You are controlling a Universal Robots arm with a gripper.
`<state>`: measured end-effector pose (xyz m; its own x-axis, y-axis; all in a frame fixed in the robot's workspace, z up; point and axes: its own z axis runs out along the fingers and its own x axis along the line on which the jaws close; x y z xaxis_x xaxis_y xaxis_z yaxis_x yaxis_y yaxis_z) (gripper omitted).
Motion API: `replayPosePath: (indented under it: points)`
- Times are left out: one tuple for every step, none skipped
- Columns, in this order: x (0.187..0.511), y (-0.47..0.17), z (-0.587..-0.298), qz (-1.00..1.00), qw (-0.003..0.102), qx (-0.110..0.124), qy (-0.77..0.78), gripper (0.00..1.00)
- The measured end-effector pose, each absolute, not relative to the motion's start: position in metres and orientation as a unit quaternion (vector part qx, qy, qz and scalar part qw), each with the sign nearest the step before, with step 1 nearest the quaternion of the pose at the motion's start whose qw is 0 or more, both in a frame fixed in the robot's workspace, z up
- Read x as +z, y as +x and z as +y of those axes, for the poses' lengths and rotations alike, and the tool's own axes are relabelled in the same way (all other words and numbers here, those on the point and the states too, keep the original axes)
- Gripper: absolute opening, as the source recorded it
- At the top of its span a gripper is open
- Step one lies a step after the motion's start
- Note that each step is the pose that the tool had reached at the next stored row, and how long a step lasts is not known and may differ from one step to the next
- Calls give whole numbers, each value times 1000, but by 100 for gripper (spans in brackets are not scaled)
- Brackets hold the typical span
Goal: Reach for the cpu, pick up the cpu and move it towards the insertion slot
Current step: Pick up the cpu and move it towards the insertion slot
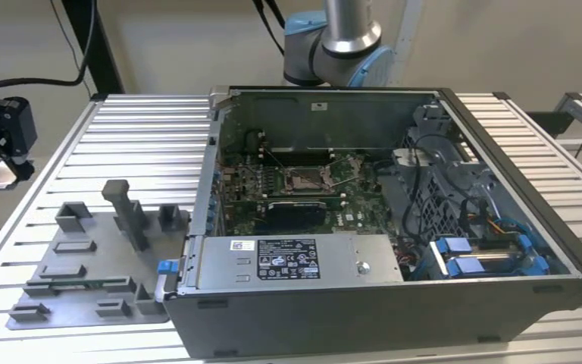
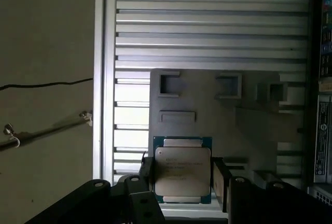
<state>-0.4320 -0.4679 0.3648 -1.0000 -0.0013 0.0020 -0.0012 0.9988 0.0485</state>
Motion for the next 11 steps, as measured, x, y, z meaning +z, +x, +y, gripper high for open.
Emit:
replayPosePath:
  points:
    - [367, -432, -468, -1000, 1, -24, 1, 0]
    - [369, -432, -468, -1000, 1, -24, 1, 0]
    - [371, -432, -468, -1000, 1, -24, 1, 0]
    - [372, -432, -468, -1000, 1, -24, 1, 0]
    - [374, -432, -468, -1000, 1, -24, 1, 0]
    - [375, -432, -468, -1000, 1, -24, 1, 0]
    - [377, -432, -468, -1000, 1, -24, 1, 0]
    - [378, -432, -468, -1000, 1, -24, 1, 0]
    - [379, -432, -468, -1000, 1, -24, 1, 0]
    - [381, -432, -468, -1000, 1, -24, 1, 0]
    - [381, -432, -468, -1000, 1, -24, 1, 0]
